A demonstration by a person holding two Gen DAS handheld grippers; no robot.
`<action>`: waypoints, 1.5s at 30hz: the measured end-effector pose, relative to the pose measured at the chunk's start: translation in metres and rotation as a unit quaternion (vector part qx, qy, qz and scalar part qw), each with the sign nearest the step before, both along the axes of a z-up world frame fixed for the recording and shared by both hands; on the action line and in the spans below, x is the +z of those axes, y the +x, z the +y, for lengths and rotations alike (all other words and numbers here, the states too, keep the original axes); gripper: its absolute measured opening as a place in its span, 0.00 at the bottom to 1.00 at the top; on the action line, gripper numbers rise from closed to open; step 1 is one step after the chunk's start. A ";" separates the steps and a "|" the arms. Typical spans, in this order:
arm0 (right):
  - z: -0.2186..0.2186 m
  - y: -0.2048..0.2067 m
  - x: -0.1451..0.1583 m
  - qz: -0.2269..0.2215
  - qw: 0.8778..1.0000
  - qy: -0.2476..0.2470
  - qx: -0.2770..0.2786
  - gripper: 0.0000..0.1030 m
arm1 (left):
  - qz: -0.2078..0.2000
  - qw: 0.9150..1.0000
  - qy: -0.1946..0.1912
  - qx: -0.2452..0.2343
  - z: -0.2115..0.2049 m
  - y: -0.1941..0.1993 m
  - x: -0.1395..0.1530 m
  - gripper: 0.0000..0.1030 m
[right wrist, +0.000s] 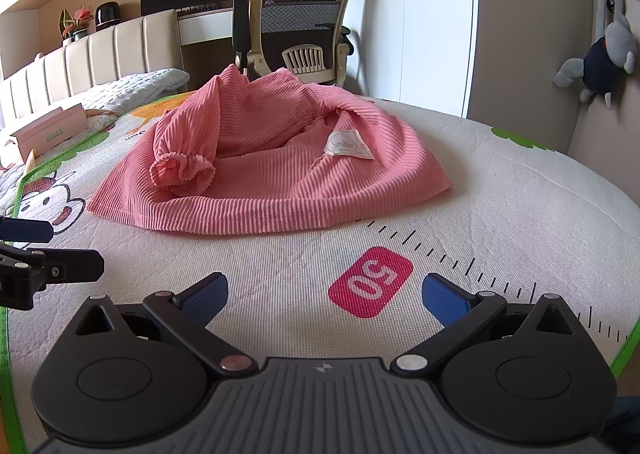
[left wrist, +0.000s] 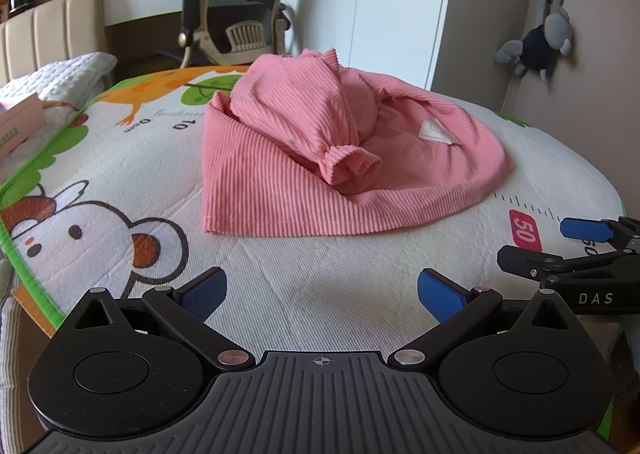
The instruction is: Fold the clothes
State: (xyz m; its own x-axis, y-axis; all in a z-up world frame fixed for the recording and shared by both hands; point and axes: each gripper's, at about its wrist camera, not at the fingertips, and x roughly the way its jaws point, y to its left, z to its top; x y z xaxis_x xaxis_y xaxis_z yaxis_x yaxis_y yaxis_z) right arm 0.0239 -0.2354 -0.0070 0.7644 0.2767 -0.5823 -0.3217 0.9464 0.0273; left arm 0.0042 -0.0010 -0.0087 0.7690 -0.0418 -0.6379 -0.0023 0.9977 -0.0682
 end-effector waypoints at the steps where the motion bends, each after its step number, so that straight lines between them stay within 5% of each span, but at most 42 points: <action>1: 0.000 0.000 0.000 0.000 1.000 0.000 0.000 1.00 | 0.000 1.000 0.000 0.000 0.000 0.000 0.000 1.00; 41: 0.000 0.000 -0.001 0.003 1.000 0.001 0.002 1.00 | 0.003 1.000 0.002 0.000 -0.001 0.000 -0.002 1.00; 45: -0.005 0.002 0.004 0.009 0.999 0.029 0.020 1.00 | -0.006 1.000 0.005 0.000 0.006 0.005 0.006 1.00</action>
